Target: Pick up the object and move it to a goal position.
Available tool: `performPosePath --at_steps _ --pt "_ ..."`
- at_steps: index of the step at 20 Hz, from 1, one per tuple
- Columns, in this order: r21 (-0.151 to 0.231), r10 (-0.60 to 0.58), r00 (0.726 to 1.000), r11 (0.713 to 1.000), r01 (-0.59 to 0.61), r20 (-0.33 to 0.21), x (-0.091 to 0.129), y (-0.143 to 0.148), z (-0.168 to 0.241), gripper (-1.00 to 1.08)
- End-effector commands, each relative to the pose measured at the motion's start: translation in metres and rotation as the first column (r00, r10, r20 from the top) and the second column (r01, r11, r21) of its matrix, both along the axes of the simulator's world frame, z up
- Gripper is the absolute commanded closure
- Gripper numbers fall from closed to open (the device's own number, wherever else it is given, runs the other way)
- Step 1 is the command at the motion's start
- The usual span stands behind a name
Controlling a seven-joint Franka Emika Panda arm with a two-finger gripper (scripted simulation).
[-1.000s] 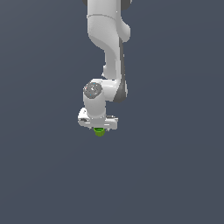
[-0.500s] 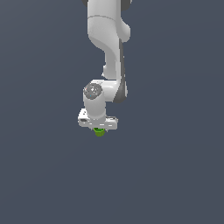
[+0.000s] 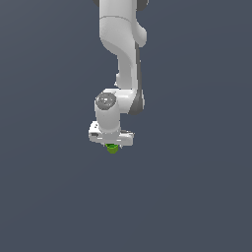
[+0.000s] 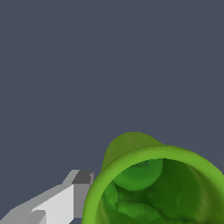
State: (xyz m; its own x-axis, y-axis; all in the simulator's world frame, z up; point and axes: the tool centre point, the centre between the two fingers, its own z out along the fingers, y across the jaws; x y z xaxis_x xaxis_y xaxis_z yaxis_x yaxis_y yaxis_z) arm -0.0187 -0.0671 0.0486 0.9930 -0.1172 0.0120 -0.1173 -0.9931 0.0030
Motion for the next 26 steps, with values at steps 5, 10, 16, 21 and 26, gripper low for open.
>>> performPosePath --at_steps 5,10,16,21,26 --pt "-0.014 -0.032 0.998 0.999 0.033 0.046 0.010 0.015 0.021 1.08" --pt "-0.028 -0.072 0.992 0.997 0.075 0.100 0.021 0.033 0.046 1.08" --pt "-0.045 -0.125 0.976 0.990 0.135 0.176 0.036 0.058 0.082 1.08" --pt "-0.056 -0.165 0.958 0.982 0.183 0.236 0.046 0.077 0.111 1.08" --pt "-0.065 -0.200 0.936 0.972 0.228 0.291 0.056 0.095 0.137 1.08"
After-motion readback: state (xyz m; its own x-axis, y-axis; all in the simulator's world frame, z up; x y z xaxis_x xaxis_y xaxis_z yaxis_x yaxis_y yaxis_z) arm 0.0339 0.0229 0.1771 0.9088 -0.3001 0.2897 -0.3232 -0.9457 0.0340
